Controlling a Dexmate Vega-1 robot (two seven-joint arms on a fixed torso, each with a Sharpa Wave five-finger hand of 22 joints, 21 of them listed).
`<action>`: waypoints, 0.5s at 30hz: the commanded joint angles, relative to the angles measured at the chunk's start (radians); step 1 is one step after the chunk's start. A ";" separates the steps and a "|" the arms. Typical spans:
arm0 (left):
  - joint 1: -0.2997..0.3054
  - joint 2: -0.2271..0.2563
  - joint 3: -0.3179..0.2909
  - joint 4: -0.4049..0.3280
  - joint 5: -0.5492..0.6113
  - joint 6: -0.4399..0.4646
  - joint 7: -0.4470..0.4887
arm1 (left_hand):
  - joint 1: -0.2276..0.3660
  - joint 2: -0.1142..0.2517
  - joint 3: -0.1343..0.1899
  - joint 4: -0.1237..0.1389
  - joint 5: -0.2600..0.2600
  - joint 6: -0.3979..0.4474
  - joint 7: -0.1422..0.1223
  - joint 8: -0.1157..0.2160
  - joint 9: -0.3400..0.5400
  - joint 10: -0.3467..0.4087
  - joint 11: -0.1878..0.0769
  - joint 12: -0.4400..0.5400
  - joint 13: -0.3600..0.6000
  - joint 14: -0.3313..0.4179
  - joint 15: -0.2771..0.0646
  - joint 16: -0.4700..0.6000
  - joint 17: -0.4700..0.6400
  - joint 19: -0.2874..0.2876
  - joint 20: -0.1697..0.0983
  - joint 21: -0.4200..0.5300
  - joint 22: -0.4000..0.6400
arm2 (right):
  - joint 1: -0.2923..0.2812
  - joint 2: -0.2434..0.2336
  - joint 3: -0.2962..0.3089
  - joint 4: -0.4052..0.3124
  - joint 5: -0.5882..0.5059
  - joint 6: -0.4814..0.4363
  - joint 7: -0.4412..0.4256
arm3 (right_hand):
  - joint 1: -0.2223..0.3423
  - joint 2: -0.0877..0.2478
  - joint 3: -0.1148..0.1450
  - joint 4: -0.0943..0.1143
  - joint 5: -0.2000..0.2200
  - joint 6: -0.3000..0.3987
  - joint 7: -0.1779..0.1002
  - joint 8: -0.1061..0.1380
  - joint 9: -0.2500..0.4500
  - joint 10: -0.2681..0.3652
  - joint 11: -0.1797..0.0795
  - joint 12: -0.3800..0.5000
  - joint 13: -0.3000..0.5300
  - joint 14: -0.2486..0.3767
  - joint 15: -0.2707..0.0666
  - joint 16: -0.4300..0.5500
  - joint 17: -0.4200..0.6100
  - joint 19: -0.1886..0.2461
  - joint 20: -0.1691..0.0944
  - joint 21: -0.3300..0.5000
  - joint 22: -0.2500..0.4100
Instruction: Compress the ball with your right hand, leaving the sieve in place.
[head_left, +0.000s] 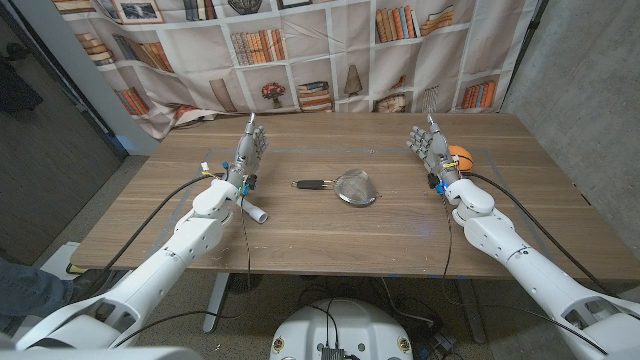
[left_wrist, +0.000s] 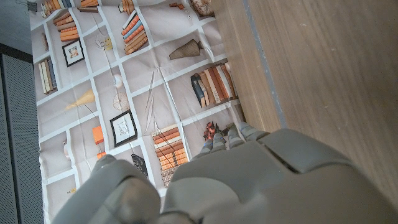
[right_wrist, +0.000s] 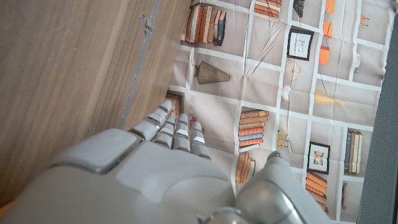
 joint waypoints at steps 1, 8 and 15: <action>0.018 0.031 -0.008 -0.046 0.014 0.016 0.017 | 0.008 0.001 -0.001 0.006 0.006 -0.030 0.003 0.006 0.002 -0.003 0.003 0.009 0.005 -0.009 0.004 0.007 0.001 -0.004 0.005 0.006 0.004 | -0.007 0.001 -0.005 -0.018 -0.026 0.014 -0.024 | 0.011 0.003 0.006 -0.001 0.008 0.003 0.006 0.007 0.004 0.001 0.008 0.006 0.003 0.005 0.007 0.005 0.003 0.009 -0.043 0.004 0.003; 0.025 0.041 -0.011 -0.062 0.016 0.014 0.013 | 0.011 0.003 -0.002 0.005 0.007 -0.026 0.004 0.007 0.002 0.001 0.003 0.010 0.005 -0.004 0.002 0.008 0.001 -0.001 0.005 0.007 0.004 | -0.038 -0.017 0.005 -0.074 -0.062 0.037 -0.074 | 0.018 0.008 0.008 -0.004 0.009 0.012 -0.001 0.010 0.004 0.021 0.004 0.014 0.003 0.017 0.005 0.006 0.002 0.019 -0.043 0.007 0.003; 0.023 0.049 -0.009 -0.073 0.019 0.018 0.006 | 0.014 0.006 -0.001 0.004 0.008 -0.021 0.005 0.008 0.002 0.006 0.002 0.012 0.005 0.001 0.003 0.009 0.001 0.001 0.007 0.008 0.004 | -0.073 -0.041 0.023 -0.139 -0.083 0.047 -0.112 | 0.024 0.011 0.010 -0.007 0.009 0.026 -0.008 0.014 0.004 0.036 -0.001 0.018 0.003 0.031 0.000 0.009 0.001 0.031 -0.045 0.011 0.003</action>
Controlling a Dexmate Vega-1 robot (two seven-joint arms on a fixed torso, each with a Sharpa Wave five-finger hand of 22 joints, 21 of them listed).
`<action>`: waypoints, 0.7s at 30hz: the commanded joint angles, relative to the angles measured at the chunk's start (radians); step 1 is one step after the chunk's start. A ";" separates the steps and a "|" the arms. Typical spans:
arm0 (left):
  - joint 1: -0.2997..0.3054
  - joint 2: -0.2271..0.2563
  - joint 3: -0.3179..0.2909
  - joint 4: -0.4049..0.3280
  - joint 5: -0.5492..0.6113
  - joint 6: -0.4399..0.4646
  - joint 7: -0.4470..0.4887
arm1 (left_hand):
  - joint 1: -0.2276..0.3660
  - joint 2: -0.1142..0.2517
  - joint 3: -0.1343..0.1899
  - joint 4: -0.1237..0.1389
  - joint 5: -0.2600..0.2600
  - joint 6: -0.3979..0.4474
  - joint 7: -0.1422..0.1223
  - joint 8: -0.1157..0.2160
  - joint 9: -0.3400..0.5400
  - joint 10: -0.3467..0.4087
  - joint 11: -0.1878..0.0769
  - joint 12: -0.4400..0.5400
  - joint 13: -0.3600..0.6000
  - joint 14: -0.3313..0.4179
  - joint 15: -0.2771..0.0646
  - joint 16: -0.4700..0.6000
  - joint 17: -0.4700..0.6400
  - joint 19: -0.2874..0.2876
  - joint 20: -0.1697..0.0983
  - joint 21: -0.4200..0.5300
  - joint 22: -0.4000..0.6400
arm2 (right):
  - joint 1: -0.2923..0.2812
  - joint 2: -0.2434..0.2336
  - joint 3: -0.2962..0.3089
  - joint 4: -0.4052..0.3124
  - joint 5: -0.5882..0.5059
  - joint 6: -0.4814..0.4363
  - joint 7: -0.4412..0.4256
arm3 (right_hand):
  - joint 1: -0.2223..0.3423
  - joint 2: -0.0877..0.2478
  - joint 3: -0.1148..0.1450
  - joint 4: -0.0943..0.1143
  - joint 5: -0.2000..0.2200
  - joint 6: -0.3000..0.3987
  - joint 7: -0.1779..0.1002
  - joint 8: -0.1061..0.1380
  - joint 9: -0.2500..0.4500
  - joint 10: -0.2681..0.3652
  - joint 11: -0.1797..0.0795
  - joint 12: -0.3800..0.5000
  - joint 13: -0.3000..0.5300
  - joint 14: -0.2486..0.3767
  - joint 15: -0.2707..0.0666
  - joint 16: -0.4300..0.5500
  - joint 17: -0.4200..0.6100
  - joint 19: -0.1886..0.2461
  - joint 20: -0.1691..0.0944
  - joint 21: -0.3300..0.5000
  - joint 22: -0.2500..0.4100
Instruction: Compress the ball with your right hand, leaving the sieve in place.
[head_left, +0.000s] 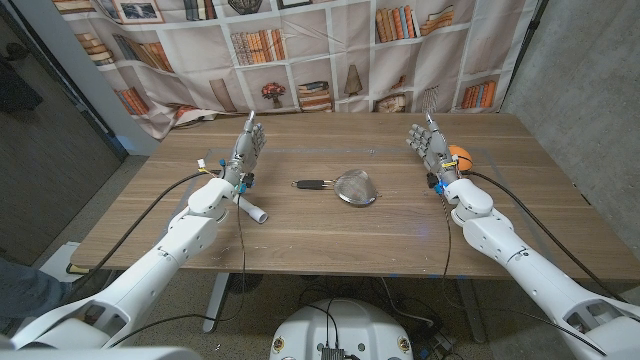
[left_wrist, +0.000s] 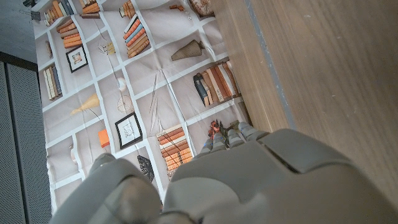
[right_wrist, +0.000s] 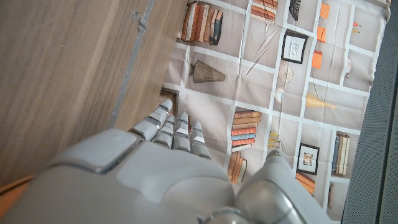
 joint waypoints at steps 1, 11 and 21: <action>0.005 0.017 -0.002 -0.027 0.007 0.004 -0.004 | 0.001 0.009 -0.001 0.004 0.004 -0.021 0.005 0.008 0.002 0.007 0.001 0.005 0.005 0.001 0.004 0.009 0.001 0.001 0.007 0.008 0.004 | -0.052 -0.034 0.023 -0.094 -0.043 0.028 -0.063 | 0.017 0.003 0.008 -0.004 0.009 0.012 -0.005 0.007 0.004 0.015 0.001 0.011 0.003 0.012 -0.002 0.005 0.002 0.016 -0.046 0.011 0.003; 0.028 0.024 -0.006 -0.050 0.006 0.003 0.005 | 0.010 0.017 0.001 0.002 0.005 -0.007 0.005 0.012 0.002 0.018 0.002 0.008 0.004 0.012 0.003 0.011 0.000 0.013 0.009 0.012 0.003 | -0.077 -0.065 0.039 -0.150 -0.061 0.022 -0.081 | 0.026 0.010 0.012 -0.008 0.009 0.025 -0.014 0.010 0.004 0.025 0.000 0.014 0.003 0.022 -0.006 0.005 0.001 0.025 -0.047 0.013 0.003; 0.020 0.015 0.002 -0.039 0.008 -0.004 -0.007 | 0.018 0.024 0.003 -0.001 0.005 0.002 0.005 0.014 0.002 0.026 0.002 0.009 0.004 0.019 0.004 0.011 0.000 0.020 0.012 0.014 0.003 | -0.113 -0.109 0.056 -0.228 -0.124 0.006 -0.135 | 0.037 0.018 0.017 -0.013 0.008 0.034 -0.020 0.012 0.004 0.030 -0.003 0.015 0.003 0.027 -0.007 0.004 0.001 0.027 -0.046 0.013 0.002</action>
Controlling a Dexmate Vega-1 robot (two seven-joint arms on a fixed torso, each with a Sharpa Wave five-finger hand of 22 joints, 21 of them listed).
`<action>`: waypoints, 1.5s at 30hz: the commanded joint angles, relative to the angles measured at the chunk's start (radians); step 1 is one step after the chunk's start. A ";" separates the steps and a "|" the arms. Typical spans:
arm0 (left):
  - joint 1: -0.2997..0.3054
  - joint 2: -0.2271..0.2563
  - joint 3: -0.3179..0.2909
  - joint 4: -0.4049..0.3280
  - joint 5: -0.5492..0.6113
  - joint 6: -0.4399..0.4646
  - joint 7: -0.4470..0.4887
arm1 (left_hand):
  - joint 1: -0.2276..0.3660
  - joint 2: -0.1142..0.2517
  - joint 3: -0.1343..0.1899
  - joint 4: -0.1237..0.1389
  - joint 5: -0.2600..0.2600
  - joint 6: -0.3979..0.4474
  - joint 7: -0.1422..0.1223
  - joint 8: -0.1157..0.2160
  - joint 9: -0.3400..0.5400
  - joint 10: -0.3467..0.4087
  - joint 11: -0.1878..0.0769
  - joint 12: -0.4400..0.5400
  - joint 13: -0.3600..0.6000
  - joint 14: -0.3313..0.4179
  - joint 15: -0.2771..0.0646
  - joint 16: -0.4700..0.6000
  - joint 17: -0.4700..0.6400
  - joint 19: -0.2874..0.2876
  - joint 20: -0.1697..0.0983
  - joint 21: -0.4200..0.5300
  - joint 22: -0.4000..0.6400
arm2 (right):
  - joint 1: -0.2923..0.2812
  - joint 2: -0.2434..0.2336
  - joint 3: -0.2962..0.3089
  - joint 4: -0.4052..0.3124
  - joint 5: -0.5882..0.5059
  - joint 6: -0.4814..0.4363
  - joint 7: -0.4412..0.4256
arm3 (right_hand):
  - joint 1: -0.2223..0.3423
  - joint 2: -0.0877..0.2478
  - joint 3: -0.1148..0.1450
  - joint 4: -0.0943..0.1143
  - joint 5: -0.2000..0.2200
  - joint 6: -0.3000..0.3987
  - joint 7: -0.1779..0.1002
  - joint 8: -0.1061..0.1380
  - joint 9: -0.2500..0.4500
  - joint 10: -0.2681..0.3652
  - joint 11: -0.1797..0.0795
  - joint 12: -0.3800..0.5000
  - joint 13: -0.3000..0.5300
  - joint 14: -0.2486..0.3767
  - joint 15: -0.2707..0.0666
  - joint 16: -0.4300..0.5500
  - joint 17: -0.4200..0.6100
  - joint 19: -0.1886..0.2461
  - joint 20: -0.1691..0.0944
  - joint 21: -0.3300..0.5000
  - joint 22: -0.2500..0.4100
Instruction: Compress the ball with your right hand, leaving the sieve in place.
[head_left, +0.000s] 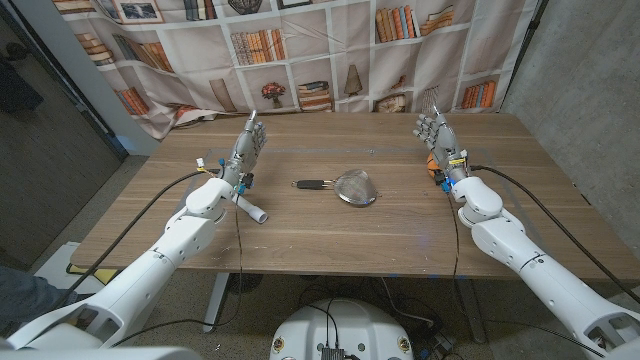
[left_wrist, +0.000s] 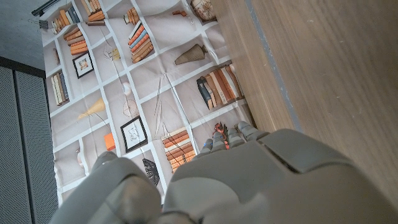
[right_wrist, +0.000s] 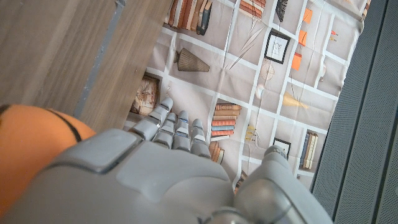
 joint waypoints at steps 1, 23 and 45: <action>-0.001 -0.004 0.007 0.001 0.000 -0.006 -0.010 | 0.014 0.001 0.003 -0.001 0.005 0.002 0.006 0.005 0.002 0.004 0.001 0.009 0.004 0.004 0.000 0.003 0.003 0.005 -0.003 0.006 0.003 | -0.041 -0.046 0.020 -0.085 -0.063 -0.017 -0.058 | 0.014 0.005 0.006 -0.002 0.008 0.014 -0.006 0.006 0.004 0.008 -0.003 0.007 0.003 0.009 -0.003 0.004 0.003 0.006 -0.046 0.006 0.002; 0.023 0.005 0.004 -0.018 0.000 0.000 0.000 | 0.028 0.012 0.006 -0.005 0.005 0.014 0.003 0.007 0.002 0.014 0.001 0.010 0.004 0.016 0.000 0.003 0.002 0.010 0.000 0.006 0.003 | -0.055 -0.106 0.012 -0.174 -0.300 -0.095 -0.203 | 0.043 0.009 0.015 -0.018 0.004 0.046 -0.026 0.014 0.005 0.017 -0.019 0.007 0.003 0.016 -0.014 0.000 0.003 0.009 -0.048 0.004 0.002; 0.026 0.019 0.000 -0.038 0.005 0.005 0.002 | 0.040 0.020 0.006 -0.010 0.002 0.038 0.001 0.011 0.002 0.033 0.004 0.014 0.004 0.029 0.000 0.002 0.002 0.020 -0.006 0.008 0.003 | -0.079 -0.178 0.039 -0.246 -0.454 -0.229 -0.282 | 0.072 0.001 0.018 -0.033 0.000 0.071 -0.031 0.014 0.005 0.037 -0.029 0.010 0.003 0.022 -0.027 -0.002 0.003 -0.010 -0.050 -0.004 0.002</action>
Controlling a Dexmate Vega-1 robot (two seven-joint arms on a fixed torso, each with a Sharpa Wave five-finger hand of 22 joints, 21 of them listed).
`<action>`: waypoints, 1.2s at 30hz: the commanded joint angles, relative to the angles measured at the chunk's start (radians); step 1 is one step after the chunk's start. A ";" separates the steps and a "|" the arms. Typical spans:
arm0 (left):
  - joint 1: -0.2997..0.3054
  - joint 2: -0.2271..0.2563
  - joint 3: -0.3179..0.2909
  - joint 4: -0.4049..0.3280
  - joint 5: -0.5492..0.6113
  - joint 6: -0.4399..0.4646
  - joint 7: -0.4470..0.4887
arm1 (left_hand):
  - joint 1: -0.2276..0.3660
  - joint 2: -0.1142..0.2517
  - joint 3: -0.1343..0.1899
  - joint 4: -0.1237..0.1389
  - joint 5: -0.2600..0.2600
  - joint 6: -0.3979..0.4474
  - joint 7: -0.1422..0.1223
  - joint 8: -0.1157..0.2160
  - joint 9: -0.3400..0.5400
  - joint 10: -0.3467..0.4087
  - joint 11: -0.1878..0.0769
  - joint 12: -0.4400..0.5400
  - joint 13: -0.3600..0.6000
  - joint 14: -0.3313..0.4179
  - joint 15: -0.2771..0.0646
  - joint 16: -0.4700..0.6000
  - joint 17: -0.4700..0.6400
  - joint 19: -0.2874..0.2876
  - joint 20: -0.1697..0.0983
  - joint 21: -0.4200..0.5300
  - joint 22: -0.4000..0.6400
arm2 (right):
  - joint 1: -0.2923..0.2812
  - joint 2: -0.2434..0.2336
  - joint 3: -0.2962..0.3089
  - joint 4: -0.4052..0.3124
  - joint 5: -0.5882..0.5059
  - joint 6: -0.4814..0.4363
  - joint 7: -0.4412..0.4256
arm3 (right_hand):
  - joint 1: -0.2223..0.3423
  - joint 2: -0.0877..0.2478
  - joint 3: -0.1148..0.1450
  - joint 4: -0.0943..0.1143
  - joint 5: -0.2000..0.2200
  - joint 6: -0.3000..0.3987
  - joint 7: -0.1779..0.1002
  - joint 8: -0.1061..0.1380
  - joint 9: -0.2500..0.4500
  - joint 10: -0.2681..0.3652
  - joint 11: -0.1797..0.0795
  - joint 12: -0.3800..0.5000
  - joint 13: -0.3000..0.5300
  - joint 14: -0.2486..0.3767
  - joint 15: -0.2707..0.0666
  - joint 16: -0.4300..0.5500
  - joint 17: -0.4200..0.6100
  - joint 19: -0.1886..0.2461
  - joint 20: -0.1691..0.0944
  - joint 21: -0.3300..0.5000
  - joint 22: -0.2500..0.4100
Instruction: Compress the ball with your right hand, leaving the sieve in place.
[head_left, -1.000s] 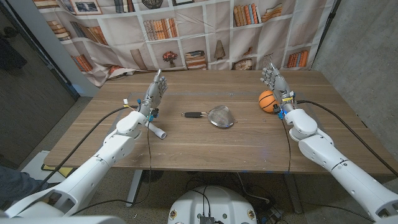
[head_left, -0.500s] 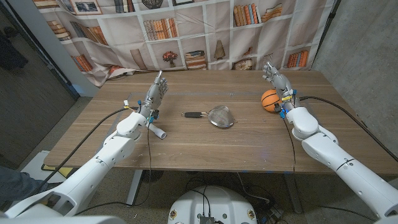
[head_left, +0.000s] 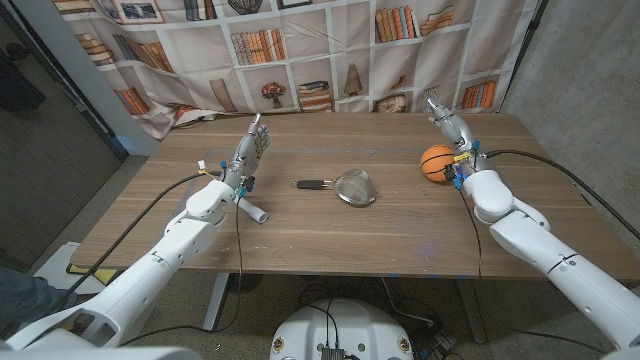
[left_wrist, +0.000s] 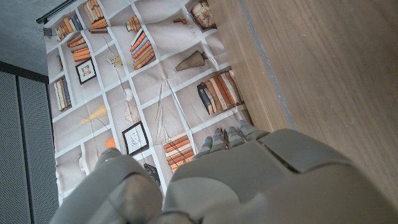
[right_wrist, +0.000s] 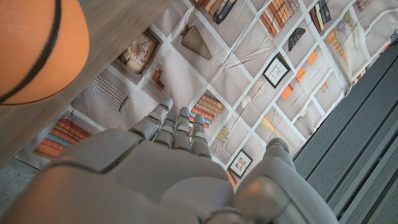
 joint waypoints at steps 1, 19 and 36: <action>0.007 0.003 -0.005 -0.009 0.001 0.000 0.006 | 0.008 0.006 0.000 -0.004 0.002 0.006 0.001 0.005 0.002 0.008 0.000 0.006 0.004 0.005 -0.003 0.003 0.002 0.004 0.000 0.008 0.003 | -0.011 -0.045 0.009 -0.048 -0.110 -0.098 -0.055 | 0.013 0.001 0.005 -0.006 0.000 0.008 0.001 0.006 0.006 0.015 -0.008 0.010 0.003 0.011 -0.008 0.003 0.003 0.013 -0.049 0.006 0.002; 0.018 -0.004 -0.002 -0.011 0.002 -0.015 0.005 | 0.015 0.010 0.000 -0.007 0.000 0.015 0.003 0.004 0.002 0.015 -0.002 0.006 0.004 0.012 -0.006 0.002 0.002 0.006 0.001 0.007 0.003 | -0.020 -0.121 0.001 -0.136 -0.249 -0.302 -0.088 | 0.026 -0.001 0.006 -0.010 0.000 0.006 -0.010 0.000 0.006 0.017 -0.033 0.008 0.004 0.023 -0.011 0.004 0.003 0.024 -0.048 0.009 0.002; 0.026 -0.001 -0.006 -0.012 0.002 -0.020 0.009 | 0.021 0.014 0.000 -0.009 -0.001 0.020 0.001 0.004 0.002 0.019 -0.003 0.005 0.004 0.016 -0.005 0.001 0.002 0.009 0.005 0.007 0.003 | 0.036 -0.170 -0.044 -0.166 -0.316 -0.473 -0.035 | 0.037 -0.004 0.006 -0.010 0.001 0.004 -0.041 -0.006 0.008 -0.009 -0.069 -0.005 0.004 0.015 -0.009 -0.001 0.003 0.011 -0.036 0.003 0.002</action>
